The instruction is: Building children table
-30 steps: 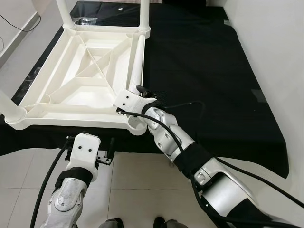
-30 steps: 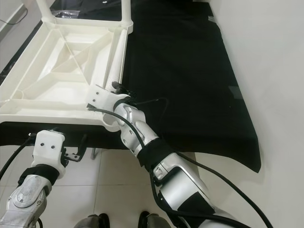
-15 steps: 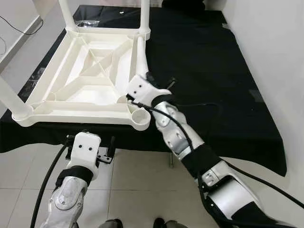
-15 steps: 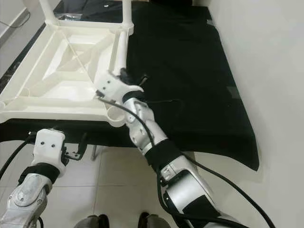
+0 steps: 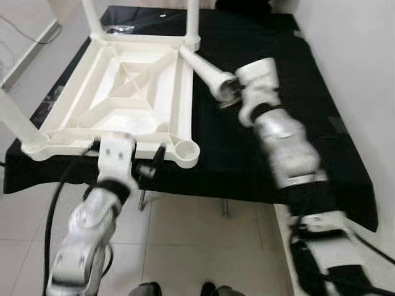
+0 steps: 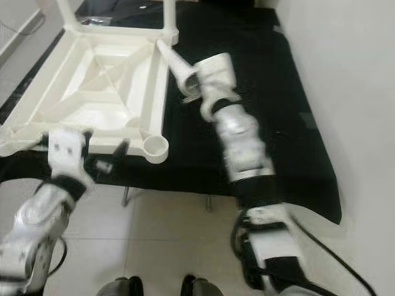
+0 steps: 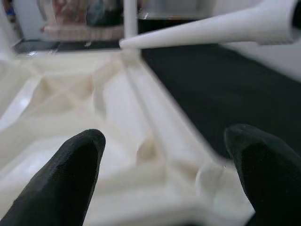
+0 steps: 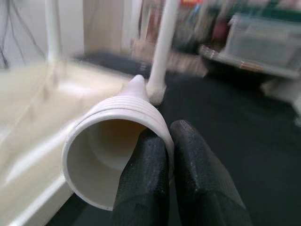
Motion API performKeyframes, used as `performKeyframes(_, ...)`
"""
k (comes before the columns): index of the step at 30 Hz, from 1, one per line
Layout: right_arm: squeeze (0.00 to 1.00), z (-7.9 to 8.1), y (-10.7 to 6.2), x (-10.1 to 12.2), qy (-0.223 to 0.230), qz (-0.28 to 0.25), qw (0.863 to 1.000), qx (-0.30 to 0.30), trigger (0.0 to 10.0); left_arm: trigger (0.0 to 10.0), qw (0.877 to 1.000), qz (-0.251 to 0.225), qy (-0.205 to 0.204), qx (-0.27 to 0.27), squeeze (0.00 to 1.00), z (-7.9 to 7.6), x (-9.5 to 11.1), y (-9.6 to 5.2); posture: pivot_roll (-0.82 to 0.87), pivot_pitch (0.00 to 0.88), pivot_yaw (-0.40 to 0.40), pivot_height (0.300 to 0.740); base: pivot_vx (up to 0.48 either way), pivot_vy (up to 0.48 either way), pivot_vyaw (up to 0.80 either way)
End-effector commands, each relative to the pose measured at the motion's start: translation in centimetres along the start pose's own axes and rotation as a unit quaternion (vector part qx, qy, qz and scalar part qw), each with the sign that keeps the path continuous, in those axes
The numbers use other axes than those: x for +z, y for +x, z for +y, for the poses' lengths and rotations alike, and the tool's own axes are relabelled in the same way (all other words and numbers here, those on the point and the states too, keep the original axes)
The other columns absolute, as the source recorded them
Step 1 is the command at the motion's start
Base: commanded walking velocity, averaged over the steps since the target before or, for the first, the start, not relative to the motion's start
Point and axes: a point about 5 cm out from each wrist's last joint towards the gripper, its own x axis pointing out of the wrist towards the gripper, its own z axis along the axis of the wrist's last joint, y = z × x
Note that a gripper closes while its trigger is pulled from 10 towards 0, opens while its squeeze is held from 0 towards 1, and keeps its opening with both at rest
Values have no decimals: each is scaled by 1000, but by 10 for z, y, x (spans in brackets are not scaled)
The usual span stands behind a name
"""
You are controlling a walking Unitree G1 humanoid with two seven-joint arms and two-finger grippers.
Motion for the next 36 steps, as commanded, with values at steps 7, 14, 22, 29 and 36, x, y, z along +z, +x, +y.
performKeyframes(7, 0, -36, -31, 9, 91, -41, 995, 25, 0, 10000, 980, -25, -190, -57, 0, -6, 15, 24, 75, 132, -15, 740, 0, 0, 0)
performKeyframes(14, 0, -32, -51, 9, 174, -65, 977, 106, 0, 10000, 889, -99, -435, -103, 0, 5, 48, 47, 70, 124, -11, 740, 0, 0, 0)
performKeyframes(22, 0, -23, -60, 15, 258, -96, 947, 167, 0, 10000, 814, -132, -559, -86, 1000, 36, 53, 68, 68, 127, -8, 740, 0, 0, 0)
performKeyframes(29, 0, -10, -69, 22, 257, -100, 934, 227, 0, 10000, 805, -132, -576, -54, 1000, 49, 51, 74, 64, 135, -8, 740, 0, 0, 0)
performKeyframes(36, 0, -1, -73, 25, 265, -98, 923, 260, 0, 10000, 790, -131, -596, -58, 0, 54, 55, 80, 65, 137, -8, 740, 0, 0, 0)
